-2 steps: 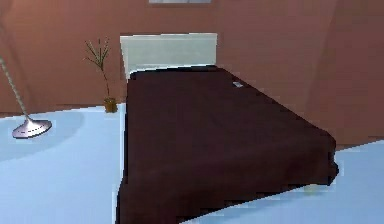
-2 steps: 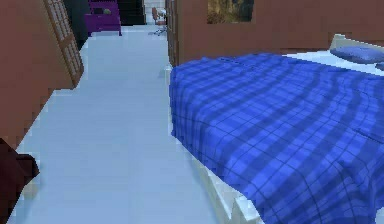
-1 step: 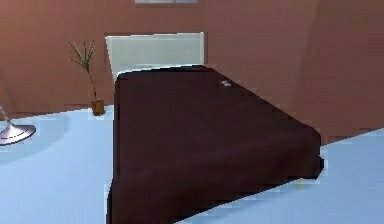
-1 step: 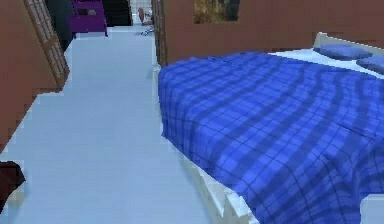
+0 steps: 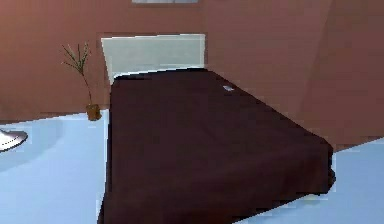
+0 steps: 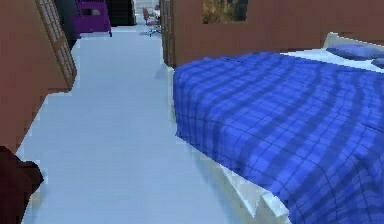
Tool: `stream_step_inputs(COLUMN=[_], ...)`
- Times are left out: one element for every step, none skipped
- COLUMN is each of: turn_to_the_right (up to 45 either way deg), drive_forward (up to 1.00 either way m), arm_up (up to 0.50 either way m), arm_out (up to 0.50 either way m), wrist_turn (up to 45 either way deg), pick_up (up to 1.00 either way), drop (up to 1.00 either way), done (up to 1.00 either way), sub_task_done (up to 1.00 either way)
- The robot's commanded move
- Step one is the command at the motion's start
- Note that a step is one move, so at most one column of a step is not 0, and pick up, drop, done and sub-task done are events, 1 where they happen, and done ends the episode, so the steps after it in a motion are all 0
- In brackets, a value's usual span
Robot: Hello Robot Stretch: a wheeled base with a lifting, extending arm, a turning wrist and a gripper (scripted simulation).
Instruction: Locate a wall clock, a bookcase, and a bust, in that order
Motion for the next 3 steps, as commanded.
stream_step_inputs(turn_to_the_right=[45.0,18.0,0.0], drive_forward=[0.0,0.0,1.0], arm_up=[0.0,0.0,0.0], arm_out=[0.0,0.0,0.0], wrist_turn=[0.0,0.0,0.0], pick_up=[0.0,0.0,0.0], drop=[0.0,0.0,0.0], done=[0.0,0.0,0.0], sub_task_done=[0.0,0.0,0.0])
